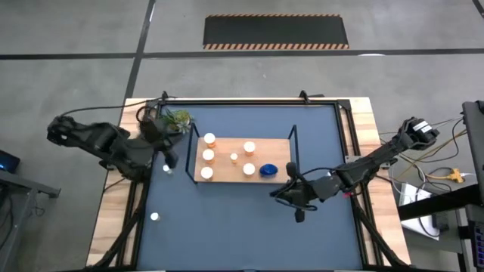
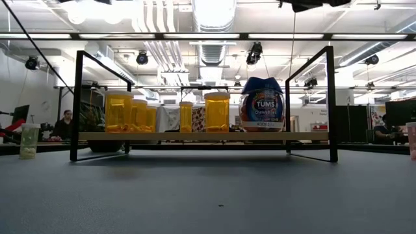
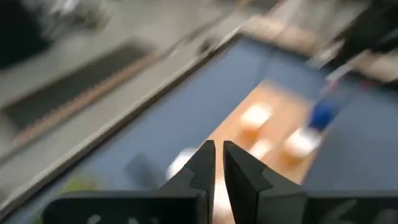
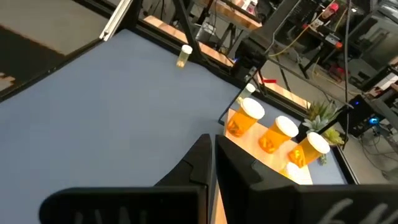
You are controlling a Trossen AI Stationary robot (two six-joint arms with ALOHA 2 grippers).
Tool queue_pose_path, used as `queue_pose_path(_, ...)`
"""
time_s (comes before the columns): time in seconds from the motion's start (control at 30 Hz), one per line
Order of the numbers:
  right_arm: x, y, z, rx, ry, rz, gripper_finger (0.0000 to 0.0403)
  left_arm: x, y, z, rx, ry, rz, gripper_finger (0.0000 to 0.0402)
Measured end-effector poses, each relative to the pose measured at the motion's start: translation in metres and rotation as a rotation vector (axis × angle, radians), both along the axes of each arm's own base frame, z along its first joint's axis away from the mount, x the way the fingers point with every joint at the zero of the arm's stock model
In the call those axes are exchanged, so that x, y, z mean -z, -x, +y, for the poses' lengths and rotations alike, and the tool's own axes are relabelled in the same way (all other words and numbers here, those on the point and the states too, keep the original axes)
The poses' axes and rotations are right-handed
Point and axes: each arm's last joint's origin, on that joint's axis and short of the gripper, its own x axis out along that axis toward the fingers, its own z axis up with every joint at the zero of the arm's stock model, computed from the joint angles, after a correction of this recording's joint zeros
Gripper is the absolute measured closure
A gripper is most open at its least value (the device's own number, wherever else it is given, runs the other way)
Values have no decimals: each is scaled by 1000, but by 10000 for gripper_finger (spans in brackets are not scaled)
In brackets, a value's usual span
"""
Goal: Pick and place medicine bottles onto shelf by color
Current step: Put the yellow pill bottle on to the shelf aligned with the small orange pill bottle
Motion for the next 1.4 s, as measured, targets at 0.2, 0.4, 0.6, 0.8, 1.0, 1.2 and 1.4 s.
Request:
queue_pose_path(0.2,6,3,-1,-8,29,18,390,16,9,10,-243,304,286,387)
queue_pose_path(0.4,5,3,-2,-11,46,13,390,58,-4,6,-245,502,430,387)
queue_pose_path(0.6,5,3,-2,-10,41,15,390,101,-4,4,-449,550,608,387)
queue_pose_path(0.8,6,3,-2,-9,42,17,390,138,-4,3,-553,594,692,387)
queue_pose_path(1.0,6,3,-2,-9,44,23,390,155,-7,2,-534,626,656,358)
queue_pose_path(1.2,7,4,-2,-9,47,29,390,154,-5,3,-536,622,659,279)
queue_pose_path(1.4,9,4,-2,-5,44,49,390,158,-6,4,-548,580,656,210)
